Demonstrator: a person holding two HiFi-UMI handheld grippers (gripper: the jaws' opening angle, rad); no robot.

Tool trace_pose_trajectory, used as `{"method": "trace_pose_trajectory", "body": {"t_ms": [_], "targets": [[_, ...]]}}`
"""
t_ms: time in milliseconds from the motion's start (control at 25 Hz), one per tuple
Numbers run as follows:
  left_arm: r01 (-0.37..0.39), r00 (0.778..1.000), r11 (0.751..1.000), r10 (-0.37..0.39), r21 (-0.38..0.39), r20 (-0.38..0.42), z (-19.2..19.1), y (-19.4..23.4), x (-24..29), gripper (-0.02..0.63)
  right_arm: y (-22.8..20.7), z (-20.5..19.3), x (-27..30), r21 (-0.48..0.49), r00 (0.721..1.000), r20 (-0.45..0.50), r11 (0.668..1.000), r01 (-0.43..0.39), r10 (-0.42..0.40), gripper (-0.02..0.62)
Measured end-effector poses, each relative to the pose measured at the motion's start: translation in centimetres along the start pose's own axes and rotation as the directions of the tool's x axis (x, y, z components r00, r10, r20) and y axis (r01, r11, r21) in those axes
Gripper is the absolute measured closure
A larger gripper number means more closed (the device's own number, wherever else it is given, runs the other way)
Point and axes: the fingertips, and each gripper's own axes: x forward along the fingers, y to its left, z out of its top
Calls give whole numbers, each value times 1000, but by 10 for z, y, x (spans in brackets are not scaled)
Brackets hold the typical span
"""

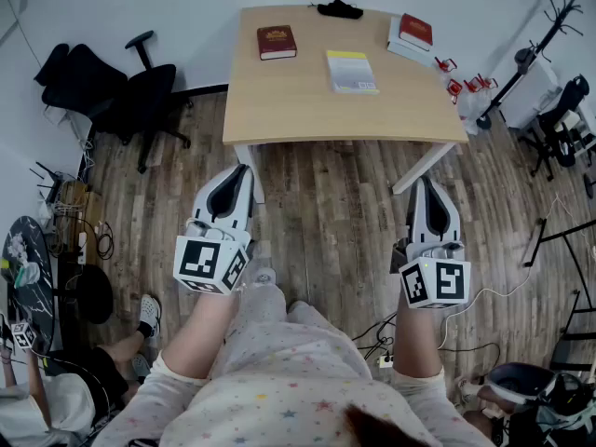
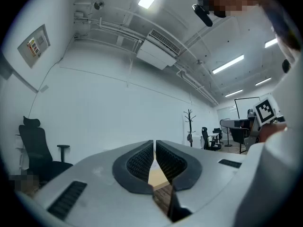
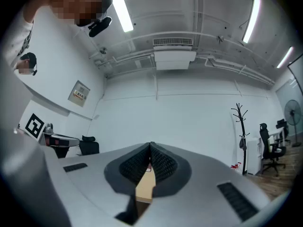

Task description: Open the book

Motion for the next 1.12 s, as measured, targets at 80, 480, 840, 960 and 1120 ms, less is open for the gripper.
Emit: {"method": "trace_pose_trajectory", "body": {"t_ms": [80, 480, 840, 960, 1120], "targets": [[4, 1000, 1000, -4, 4, 4, 2, -6, 0, 580, -2, 1, -3, 3, 1000, 6, 1000, 1, -2, 594], [1, 1000, 1000, -1, 5, 3, 4, -21, -5, 580, -10, 8, -19, 27, 1000, 26, 1000, 14, -15, 594], [-13, 1000, 1000, 13, -2, -3, 1, -25, -1, 578, -13, -1, -18, 49, 1000, -10, 999, 1, 0, 558], [-28, 999, 1000, 28, -5, -17, 0, -20, 5, 464, -11, -5, -9, 62, 1000, -21, 998, -12, 13, 486], [-38, 999, 999, 38, -15, -27, -4, -13, 20, 396, -16, -11, 5, 71, 999, -35, 997, 2, 0, 420]]}}
